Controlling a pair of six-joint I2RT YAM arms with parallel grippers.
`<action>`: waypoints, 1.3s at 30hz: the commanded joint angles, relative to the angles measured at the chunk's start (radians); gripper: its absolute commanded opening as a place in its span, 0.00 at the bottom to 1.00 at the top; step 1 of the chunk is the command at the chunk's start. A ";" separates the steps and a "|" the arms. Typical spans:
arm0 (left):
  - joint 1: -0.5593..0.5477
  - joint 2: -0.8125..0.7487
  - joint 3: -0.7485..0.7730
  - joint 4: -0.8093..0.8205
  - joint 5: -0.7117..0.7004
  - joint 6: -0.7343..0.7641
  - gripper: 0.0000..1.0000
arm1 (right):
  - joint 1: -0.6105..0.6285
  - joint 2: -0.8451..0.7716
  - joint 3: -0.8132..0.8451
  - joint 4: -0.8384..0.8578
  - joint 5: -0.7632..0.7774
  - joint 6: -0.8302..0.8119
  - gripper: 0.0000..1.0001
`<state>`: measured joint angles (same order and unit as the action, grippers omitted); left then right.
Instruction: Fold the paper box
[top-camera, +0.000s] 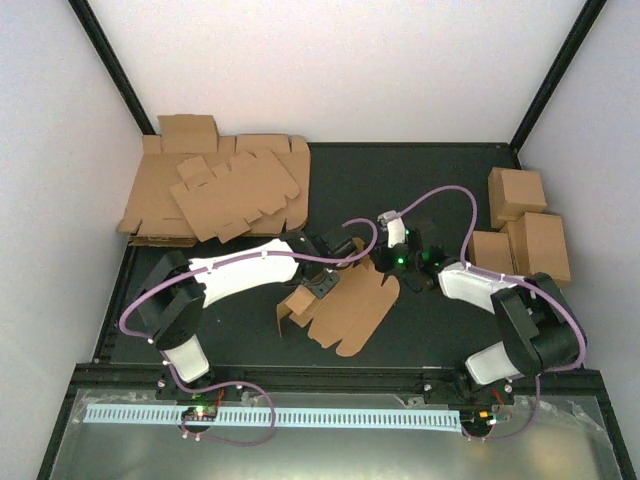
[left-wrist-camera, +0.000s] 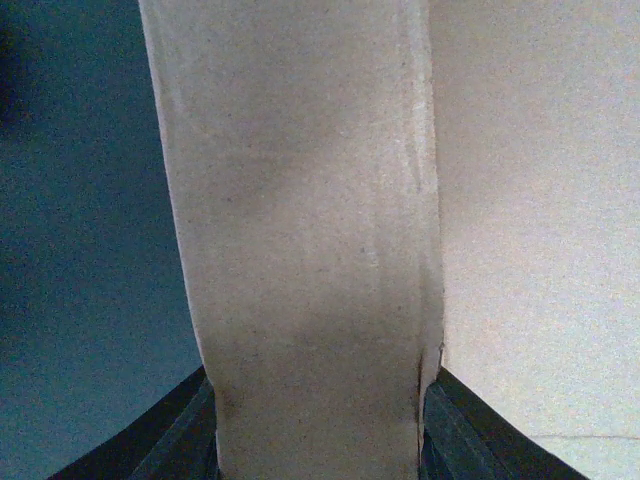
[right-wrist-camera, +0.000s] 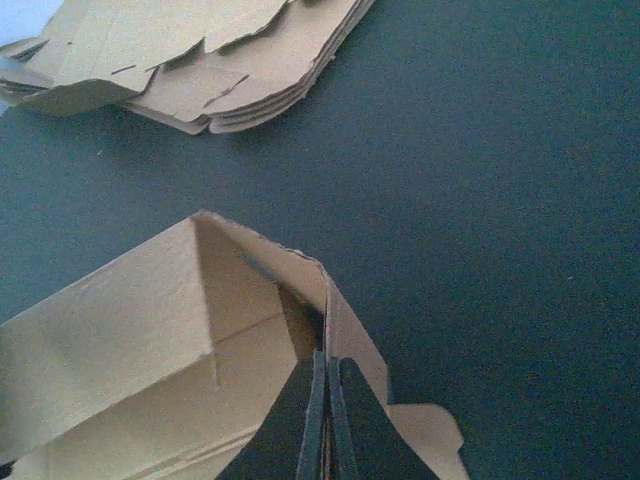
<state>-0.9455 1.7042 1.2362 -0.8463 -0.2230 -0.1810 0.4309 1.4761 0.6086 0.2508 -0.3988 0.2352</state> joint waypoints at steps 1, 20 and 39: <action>0.001 0.023 0.023 0.017 0.035 -0.001 0.43 | 0.058 -0.036 -0.027 0.010 -0.020 0.078 0.02; -0.022 0.035 -0.006 0.054 0.081 0.064 0.43 | 0.115 -0.037 -0.144 0.173 -0.041 0.108 0.23; -0.022 0.038 -0.002 0.048 0.065 0.068 0.43 | 0.077 -0.097 -0.178 0.232 -0.120 0.082 0.47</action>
<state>-0.9562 1.7153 1.2350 -0.8051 -0.1967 -0.1314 0.5304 1.4086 0.4454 0.4267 -0.4541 0.3180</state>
